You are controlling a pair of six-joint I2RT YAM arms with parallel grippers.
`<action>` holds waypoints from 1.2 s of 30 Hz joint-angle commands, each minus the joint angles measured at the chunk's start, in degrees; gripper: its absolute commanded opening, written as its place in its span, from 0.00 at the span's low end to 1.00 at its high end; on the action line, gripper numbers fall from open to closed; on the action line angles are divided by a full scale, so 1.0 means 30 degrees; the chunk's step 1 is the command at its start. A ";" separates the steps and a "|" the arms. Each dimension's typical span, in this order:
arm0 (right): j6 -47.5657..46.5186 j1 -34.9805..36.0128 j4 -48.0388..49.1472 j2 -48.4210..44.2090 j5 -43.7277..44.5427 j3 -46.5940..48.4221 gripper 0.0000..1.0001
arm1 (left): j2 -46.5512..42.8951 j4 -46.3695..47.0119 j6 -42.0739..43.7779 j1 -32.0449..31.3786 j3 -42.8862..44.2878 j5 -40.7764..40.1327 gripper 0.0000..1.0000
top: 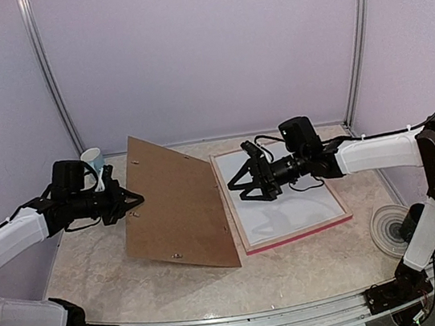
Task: Put the photo into the frame
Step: Move the frame body to the center of the board.
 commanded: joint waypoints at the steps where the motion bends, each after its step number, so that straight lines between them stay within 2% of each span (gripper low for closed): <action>1: -0.0491 -0.0995 -0.0330 -0.0475 0.0158 -0.0077 0.93 | -0.1203 0.0317 0.0721 0.0129 0.1176 -0.0377 0.00; 11: -0.1730 -0.3932 -0.2247 -0.0710 0.0797 0.0704 0.94 | -0.2421 0.0336 0.0575 0.0130 0.1582 -0.0287 0.00; 20: -0.3460 -0.6890 -0.5162 -0.0403 0.3943 0.2069 0.94 | -0.3079 0.0997 0.0290 0.0132 0.1899 0.0064 0.00; 25: -0.4024 -0.8474 -0.6178 0.0240 0.6480 0.2505 0.94 | -0.3611 0.3295 -0.0697 0.0128 0.1058 0.0866 0.00; 31: -0.4373 -0.9190 -0.6558 0.1102 0.9321 0.2519 0.94 | -0.4020 0.6050 -0.1736 -0.0059 -0.0447 0.1328 0.00; 36: -0.3971 -0.9644 -0.6465 0.1954 1.0610 0.2494 0.94 | -0.3854 0.9885 -0.3298 -0.0478 -0.2258 0.1947 0.00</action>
